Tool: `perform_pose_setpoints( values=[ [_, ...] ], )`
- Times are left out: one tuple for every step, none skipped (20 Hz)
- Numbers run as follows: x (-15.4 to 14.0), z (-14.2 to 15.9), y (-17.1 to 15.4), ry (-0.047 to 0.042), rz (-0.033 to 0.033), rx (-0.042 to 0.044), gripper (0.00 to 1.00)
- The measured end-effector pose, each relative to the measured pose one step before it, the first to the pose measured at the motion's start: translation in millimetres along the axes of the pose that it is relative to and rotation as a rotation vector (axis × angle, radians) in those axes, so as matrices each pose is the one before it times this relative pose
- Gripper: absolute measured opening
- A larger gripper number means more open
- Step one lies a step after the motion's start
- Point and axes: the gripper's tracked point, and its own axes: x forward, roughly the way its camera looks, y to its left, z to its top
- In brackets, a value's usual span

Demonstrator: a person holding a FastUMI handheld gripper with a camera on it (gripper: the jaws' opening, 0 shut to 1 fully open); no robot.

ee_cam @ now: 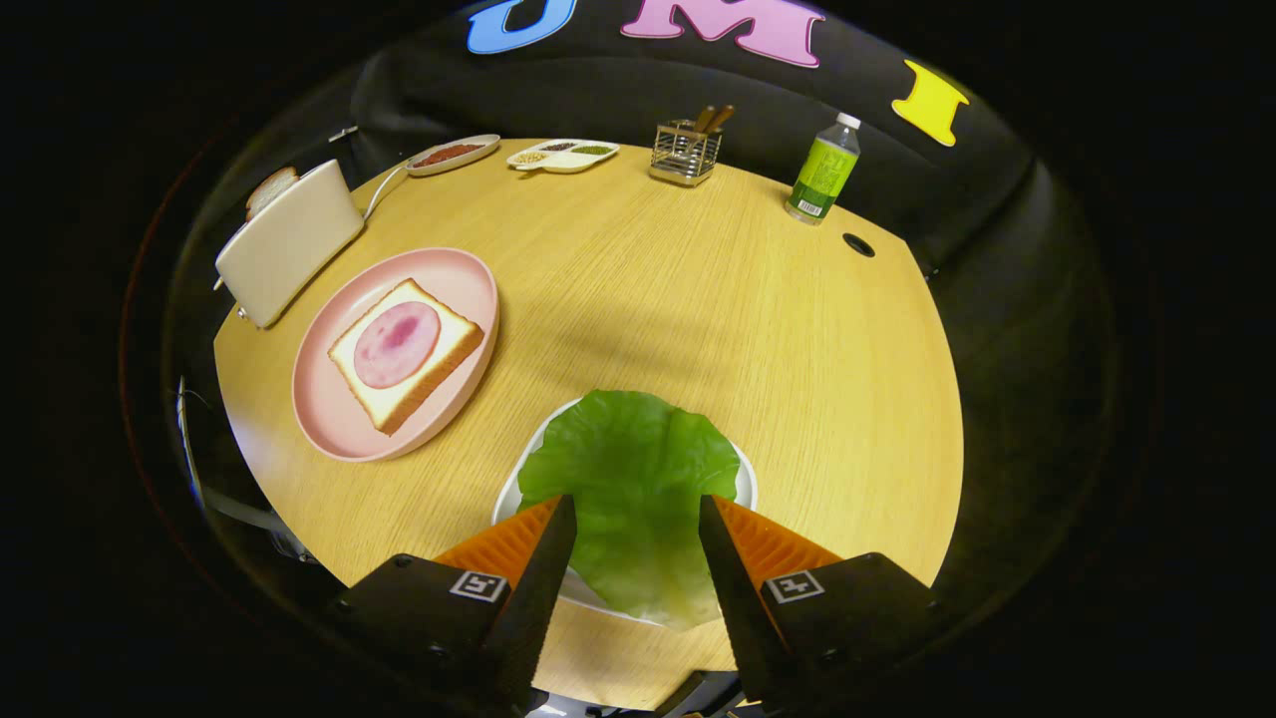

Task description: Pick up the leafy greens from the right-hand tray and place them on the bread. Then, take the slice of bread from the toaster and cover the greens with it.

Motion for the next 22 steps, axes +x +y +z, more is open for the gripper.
perform_pose_setpoints(
  values=[
    [5.90,-4.13,1.30,0.02021,0.01053,-0.00240,0.74],
    [5.15,-4.33,0.79,0.02108,0.00561,0.00078,0.70],
    [-1.82,-3.67,4.69,0.02079,0.02774,0.00923,0.68],
    [1.33,3.04,-1.54,-0.00090,0.00728,0.01753,0.63],
    [1.24,-3.63,0.57,0.00914,0.01577,0.01539,0.61],
    [-0.89,3.27,-0.80,-0.01723,0.00151,0.00091,0.56],
    [2.00,-0.77,1.22,-0.00519,0.00329,-0.01887,0.51],
    [0.58,-0.10,2.77,-0.00345,0.00947,-0.00719,0.27],
    [-2.94,-1.67,-0.32,0.00311,0.00214,-0.00620,0.19],
    [1.38,0.75,-0.02,0.01202,0.00671,-0.00122,0.13],
    [-1.93,-1.96,-0.13,0.01048,0.00393,0.00204,0.09],
    [-3.78,2.64,-0.19,-0.00821,-0.00178,0.00299,0.09],
    [-5.25,4.60,-0.98,-0.01749,-0.00439,0.00454,0.09],
    [-7.40,5.81,0.37,-0.01992,-0.00039,0.00460,0.09],
    [-7.96,4.94,1.73,-0.01754,0.00220,0.00153,0.08],
    [-8.65,6.72,2.77,-0.01561,0.00474,-0.00335,0.09],
    [-8.83,7.02,1.61,-0.01776,0.00191,-0.00627,0.09],
    [-8.81,8.55,3.56,-0.01677,0.00433,-0.00440,0.08],
    [-8.13,8.44,5.60,-0.01874,0.00759,-0.00101,0.08],
    [-7.50,9.37,8.12,-0.01508,0.01303,0.00105,0.08],
    [-4.67,7.39,9.78,-0.01442,0.01429,-0.00105,0.08],
    [-5.35,9.23,13.03,-0.01402,0.02040,-0.00525,0.08]
  ],
)
